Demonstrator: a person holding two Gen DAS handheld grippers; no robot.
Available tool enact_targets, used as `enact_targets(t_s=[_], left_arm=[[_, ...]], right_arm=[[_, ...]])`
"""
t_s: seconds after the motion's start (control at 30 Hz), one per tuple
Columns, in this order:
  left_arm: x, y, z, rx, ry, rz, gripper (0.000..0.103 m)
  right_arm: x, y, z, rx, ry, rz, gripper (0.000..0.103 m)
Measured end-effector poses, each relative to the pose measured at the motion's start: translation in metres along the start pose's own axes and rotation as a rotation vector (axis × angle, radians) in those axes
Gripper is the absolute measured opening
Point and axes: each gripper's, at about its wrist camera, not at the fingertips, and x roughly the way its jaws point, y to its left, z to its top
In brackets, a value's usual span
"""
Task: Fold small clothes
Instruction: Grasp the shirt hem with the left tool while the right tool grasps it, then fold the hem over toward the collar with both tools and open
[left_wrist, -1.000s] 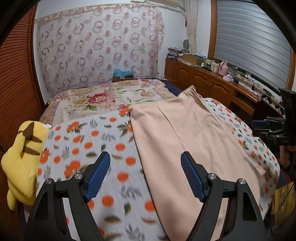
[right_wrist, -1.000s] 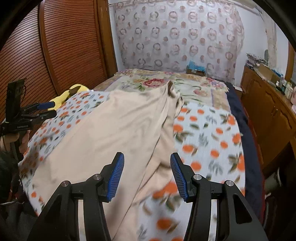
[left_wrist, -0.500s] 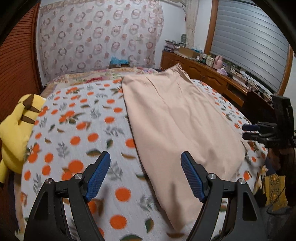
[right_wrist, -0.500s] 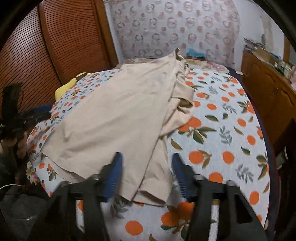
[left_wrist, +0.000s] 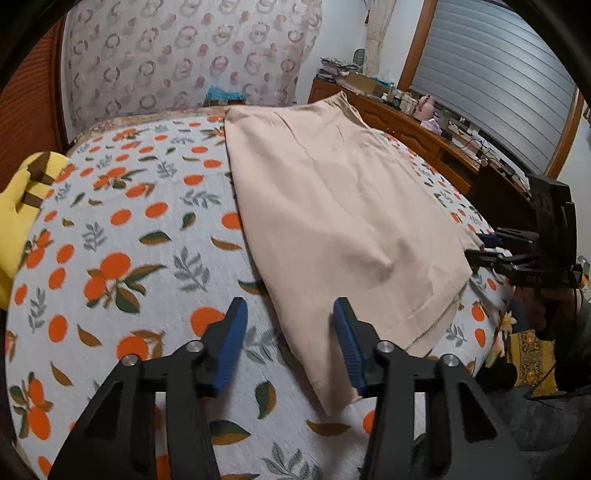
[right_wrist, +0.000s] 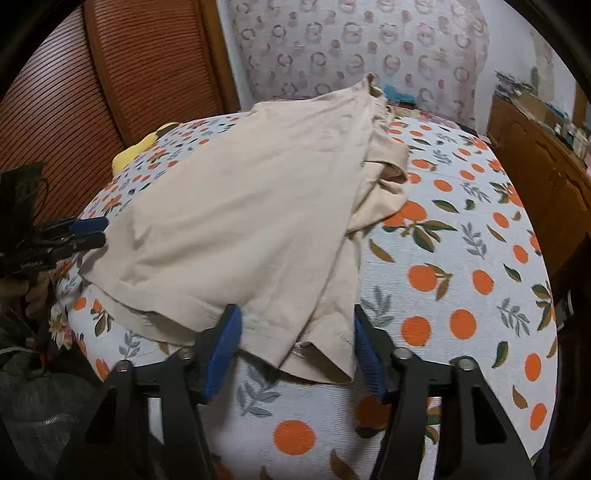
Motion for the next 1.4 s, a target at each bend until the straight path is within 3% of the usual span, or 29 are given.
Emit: enact_targets(t_s=[0.03,0.1,0.13,0.2,0.27,0.4,0.53,0.7,0.9,1.07,1.4], left_arm=[[0.000,-0.001,-0.002,0.001,-0.004,-0.002,0.046],[-0.001,-0.001,-0.003,0.001,-0.004,-0.013,0.035],[-0.001,-0.001,-0.003,-0.001,0.001,-0.028,0.032],[0.001,-0.002,-0.005,-0.003,0.015,-0.065,0.010],[0.002,-0.003,-0.004,-0.006,0.019,-0.089,0.005],[-0.008,-0.005,0.015,0.002,-0.032,-0.094,0.005],[-0.021,-0.005,0.063,0.011,-0.132,-0.099,0.005],[-0.013,-0.001,0.120,0.028,-0.199,-0.087,0.004],[0.016,0.012,0.182,0.015,-0.218,-0.058,0.004],[0.052,0.035,0.223,-0.017,-0.188,-0.018,0.004],[0.116,0.076,0.263,-0.082,-0.115,0.033,0.005]], right_arm=[[0.001,0.002,0.001,-0.016,0.000,0.002,0.045],[0.002,0.003,0.001,-0.031,0.002,0.020,0.021],[0.003,0.003,0.001,-0.032,0.004,0.037,0.018],[0.004,0.003,-0.002,-0.037,0.002,0.064,0.010],[0.003,0.002,-0.003,-0.041,-0.015,0.082,0.009],[-0.012,-0.008,0.004,-0.019,-0.104,0.118,0.008],[-0.034,-0.022,0.029,-0.011,-0.208,0.117,0.008],[-0.039,-0.042,0.070,-0.027,-0.292,0.086,0.008],[-0.015,-0.064,0.120,-0.039,-0.311,0.041,0.008],[0.026,-0.084,0.161,-0.040,-0.290,0.031,0.008],[0.103,-0.111,0.222,0.012,-0.224,0.034,0.008]])
